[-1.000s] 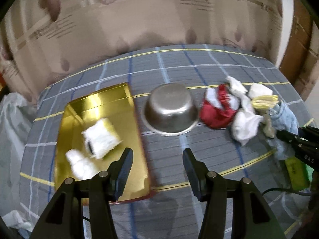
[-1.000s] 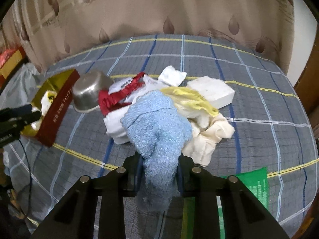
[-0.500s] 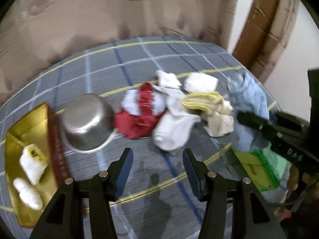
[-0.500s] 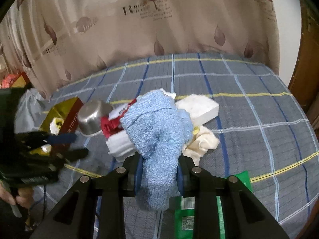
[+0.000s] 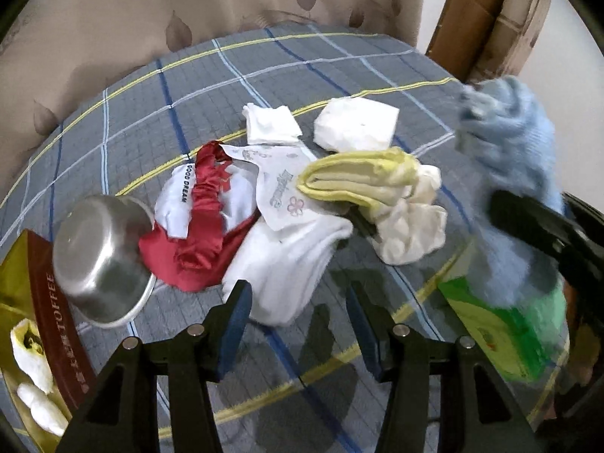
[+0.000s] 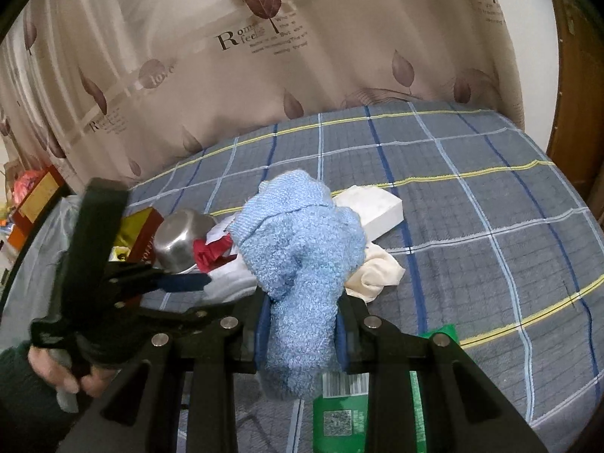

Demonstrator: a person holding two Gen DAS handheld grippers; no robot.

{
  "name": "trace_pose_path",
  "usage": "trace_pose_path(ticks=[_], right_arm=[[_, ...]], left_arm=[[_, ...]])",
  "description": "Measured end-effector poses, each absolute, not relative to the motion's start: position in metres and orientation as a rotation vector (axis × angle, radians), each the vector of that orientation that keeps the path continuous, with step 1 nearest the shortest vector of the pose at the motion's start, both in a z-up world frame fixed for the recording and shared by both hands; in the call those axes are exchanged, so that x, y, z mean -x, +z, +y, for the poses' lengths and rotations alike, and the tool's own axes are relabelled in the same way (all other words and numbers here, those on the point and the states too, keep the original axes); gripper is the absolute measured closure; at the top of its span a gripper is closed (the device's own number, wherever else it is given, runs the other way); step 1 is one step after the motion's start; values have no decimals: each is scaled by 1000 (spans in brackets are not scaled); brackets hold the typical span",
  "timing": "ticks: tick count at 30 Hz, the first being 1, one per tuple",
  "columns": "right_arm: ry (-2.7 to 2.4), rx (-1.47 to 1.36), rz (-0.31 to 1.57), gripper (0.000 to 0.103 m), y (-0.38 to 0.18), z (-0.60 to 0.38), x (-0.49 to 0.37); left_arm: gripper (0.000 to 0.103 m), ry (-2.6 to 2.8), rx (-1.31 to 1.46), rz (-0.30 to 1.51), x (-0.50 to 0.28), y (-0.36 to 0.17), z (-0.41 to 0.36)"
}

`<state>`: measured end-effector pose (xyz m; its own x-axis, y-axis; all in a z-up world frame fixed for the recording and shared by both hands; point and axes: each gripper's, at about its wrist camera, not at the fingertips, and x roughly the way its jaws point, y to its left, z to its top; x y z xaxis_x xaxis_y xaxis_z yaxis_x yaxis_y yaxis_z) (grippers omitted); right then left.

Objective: Organize soft objects
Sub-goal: 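Grasp the white sock with the left gripper while right gripper holds the blue towel up, then carry the white sock into the gold tray and open the left gripper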

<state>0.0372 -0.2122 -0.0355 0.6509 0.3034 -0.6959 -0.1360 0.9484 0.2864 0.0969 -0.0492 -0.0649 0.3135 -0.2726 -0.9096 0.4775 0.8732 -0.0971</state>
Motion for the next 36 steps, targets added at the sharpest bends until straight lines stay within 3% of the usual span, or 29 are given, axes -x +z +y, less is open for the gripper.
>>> trace_pose_path(ticks=[14,17,36], right_arm=[[270,-241,852,77,-44,-212,-39],[268,-243,853,77,-45,-212,-39],[268,-242,853,77,-44,-212,-38]], left_arm=[[49,-440,-192,1183,-126,-85,-54],[87,-467,-169,1163,-121,-80,-53],[91,-507,-209,1153,-84,-53,-52]])
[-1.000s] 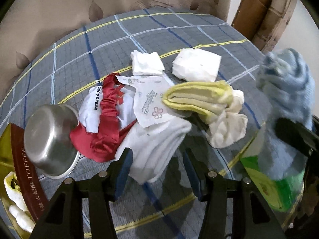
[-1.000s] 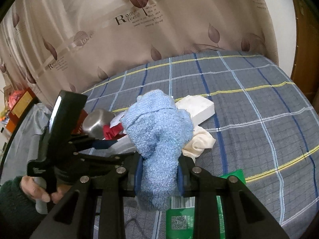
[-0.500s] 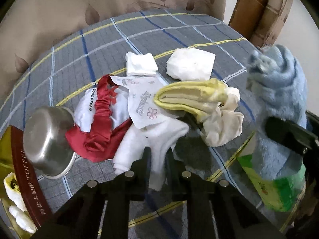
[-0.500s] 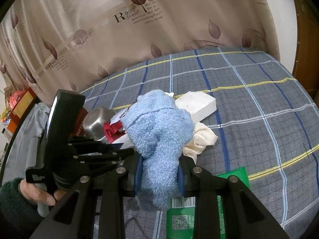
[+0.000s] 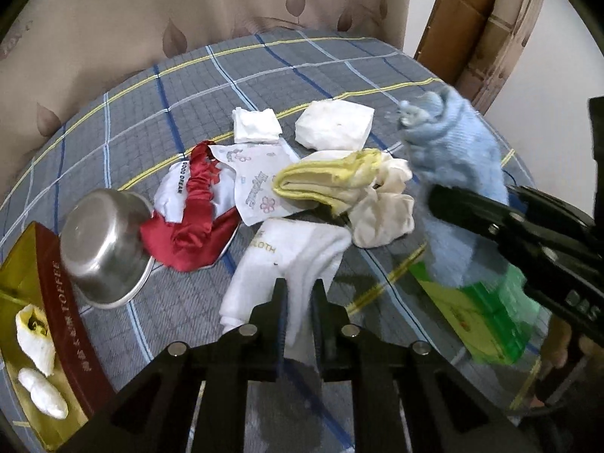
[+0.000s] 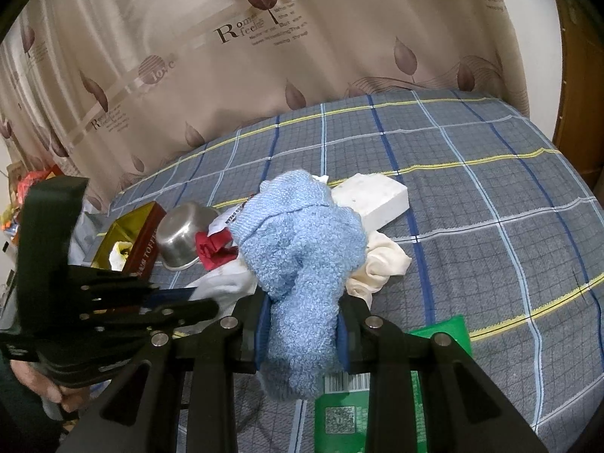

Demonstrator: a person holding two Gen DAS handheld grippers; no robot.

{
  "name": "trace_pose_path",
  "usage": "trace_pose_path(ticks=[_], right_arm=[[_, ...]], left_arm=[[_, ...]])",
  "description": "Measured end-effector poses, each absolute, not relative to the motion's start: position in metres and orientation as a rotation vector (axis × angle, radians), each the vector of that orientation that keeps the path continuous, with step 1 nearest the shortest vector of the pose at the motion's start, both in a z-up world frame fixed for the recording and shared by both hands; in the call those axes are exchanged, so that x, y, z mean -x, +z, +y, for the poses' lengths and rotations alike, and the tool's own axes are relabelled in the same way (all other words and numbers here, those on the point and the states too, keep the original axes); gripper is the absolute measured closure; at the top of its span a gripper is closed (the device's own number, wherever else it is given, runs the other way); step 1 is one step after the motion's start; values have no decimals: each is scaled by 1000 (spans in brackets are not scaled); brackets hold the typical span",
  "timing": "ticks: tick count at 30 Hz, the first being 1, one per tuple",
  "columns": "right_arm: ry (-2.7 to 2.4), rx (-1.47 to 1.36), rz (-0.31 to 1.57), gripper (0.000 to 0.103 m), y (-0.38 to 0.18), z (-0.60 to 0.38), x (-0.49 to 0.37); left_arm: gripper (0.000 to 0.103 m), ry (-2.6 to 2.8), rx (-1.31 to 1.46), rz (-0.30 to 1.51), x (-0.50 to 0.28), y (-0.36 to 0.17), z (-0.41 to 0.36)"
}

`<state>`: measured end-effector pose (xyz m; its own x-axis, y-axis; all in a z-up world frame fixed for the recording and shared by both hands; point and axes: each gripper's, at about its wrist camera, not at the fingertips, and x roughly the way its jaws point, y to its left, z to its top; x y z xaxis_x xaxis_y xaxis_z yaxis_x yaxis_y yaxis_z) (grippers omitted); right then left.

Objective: Organize soft objects
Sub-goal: 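Carry the white sock into the gold tray and open the left gripper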

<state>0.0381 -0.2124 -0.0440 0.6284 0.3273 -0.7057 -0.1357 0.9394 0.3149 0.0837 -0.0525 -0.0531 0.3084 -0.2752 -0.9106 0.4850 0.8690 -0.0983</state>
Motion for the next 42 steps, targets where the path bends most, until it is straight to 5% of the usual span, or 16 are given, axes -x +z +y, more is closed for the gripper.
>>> trace_pose_path(ticks=[21,42], right_arm=[[259,-216,847,77,-44,-207,-36],[258,-190,850,76,-45,-201,-37]], left_arm=[[91,-355,-84,1096,-55,-11,27],[91,77,112,1038,-67,0,208]])
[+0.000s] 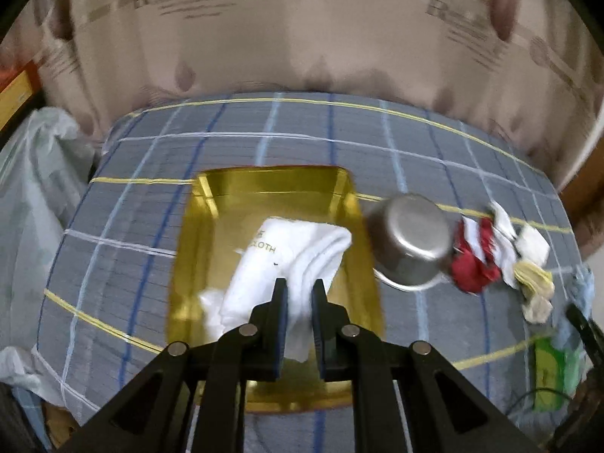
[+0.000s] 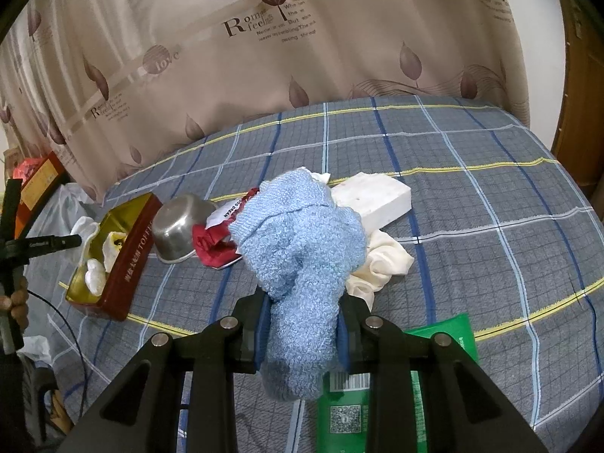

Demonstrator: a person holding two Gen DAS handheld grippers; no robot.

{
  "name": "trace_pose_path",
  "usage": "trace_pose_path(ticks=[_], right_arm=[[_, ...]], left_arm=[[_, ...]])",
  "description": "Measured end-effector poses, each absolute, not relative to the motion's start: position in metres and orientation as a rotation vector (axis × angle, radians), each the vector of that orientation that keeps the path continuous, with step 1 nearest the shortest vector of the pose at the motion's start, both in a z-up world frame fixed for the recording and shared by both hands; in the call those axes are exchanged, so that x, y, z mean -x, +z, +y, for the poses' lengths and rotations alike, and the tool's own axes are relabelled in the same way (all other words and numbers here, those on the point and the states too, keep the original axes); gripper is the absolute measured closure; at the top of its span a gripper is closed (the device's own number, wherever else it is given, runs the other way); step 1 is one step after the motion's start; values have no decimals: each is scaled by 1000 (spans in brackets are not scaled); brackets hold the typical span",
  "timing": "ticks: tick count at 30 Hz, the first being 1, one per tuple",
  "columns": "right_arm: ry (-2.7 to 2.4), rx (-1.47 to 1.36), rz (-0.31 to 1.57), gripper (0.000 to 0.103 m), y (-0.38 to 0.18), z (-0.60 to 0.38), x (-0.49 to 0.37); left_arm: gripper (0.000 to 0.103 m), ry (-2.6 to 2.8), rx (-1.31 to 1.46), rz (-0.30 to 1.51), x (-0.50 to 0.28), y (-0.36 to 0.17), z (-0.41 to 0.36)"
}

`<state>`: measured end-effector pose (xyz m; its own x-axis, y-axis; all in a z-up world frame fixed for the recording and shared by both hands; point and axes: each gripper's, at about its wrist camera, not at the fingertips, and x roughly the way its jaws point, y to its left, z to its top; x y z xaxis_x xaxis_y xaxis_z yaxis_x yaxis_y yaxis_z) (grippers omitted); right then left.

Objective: Organize soft objects
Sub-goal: 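Carry the white sock into the gold tray and open the left gripper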

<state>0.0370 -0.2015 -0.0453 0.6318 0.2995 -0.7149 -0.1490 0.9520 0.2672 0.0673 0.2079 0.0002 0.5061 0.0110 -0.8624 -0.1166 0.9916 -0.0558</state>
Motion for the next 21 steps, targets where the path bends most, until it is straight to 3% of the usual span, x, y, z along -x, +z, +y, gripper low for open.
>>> trace_pose_path(ticks=[21], right_arm=[[258,-177,863,76,-51,-200,-39]], left_arm=[[90,219,142,1106,-116,-42,265]])
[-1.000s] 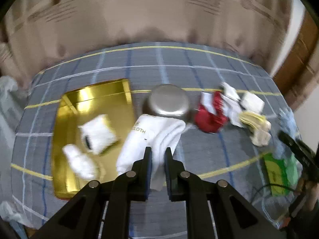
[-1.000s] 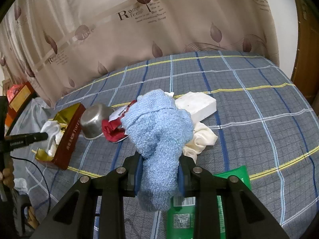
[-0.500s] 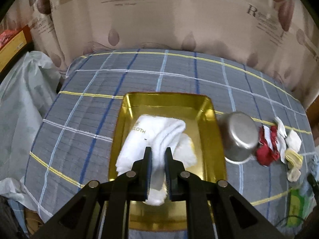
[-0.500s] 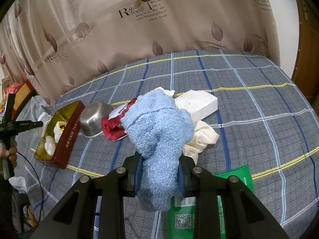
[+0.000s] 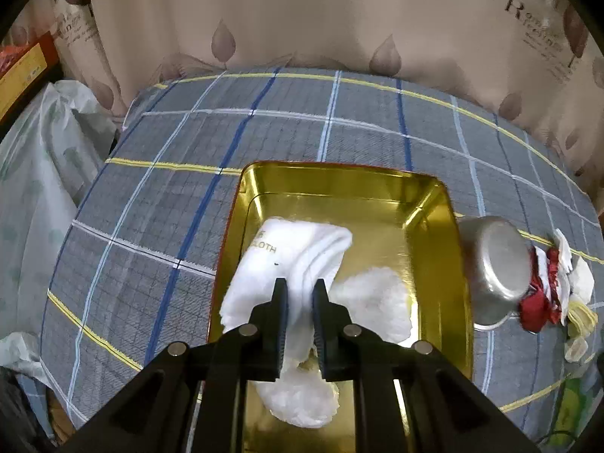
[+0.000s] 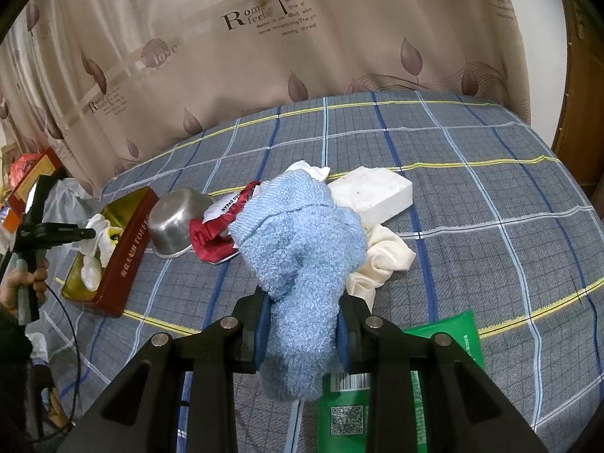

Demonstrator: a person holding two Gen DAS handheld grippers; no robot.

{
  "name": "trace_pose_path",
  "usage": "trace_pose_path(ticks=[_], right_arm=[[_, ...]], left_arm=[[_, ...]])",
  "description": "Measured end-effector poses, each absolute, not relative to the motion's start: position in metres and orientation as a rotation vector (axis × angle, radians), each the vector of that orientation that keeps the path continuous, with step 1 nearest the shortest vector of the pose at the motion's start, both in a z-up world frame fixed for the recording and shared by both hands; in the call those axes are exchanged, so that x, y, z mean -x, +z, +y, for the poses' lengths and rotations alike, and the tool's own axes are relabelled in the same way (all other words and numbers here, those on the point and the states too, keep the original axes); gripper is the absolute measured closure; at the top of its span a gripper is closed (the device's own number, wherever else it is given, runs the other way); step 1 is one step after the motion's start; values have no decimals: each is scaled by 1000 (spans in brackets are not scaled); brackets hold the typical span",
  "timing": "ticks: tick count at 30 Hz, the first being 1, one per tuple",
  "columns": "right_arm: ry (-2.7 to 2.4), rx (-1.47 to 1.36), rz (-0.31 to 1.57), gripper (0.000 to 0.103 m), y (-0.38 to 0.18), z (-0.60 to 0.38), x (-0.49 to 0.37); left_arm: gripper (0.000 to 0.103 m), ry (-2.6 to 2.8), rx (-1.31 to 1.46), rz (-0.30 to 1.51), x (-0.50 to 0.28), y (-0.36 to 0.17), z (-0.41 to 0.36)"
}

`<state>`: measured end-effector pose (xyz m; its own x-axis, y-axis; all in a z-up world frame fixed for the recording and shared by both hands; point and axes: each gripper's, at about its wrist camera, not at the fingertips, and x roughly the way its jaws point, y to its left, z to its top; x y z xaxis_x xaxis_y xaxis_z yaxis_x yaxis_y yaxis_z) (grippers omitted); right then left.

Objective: Organize soft objects
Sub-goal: 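Carry the white sock into the gold tray and open the left gripper, then carry the blue towel into the gold tray and open the right gripper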

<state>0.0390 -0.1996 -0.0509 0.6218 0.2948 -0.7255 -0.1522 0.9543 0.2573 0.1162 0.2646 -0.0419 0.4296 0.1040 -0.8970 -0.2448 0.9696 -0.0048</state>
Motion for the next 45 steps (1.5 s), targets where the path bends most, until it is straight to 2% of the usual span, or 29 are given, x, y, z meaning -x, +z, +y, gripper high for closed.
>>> trace_pose_path(ticks=[5,8,10,28,45], right_arm=[[257,-177,863,76,-51,-199,-39],[257,-177,864,76,-51,-199,-39],[258,-176,864,76,-51,-199,-39],[283,-125,839,77,-46,-188,-34],[406,1,897,77,-46,-128,-32]], left_arm=[[86,252,139,1135,-121,-50,269],[73,256,134,1150,-121,-52,269],[68,271,127,1154,-121,-52,270],[68,283,49,1133,-82,-36,258],[68,367,157,1079,-22,-34,288]])
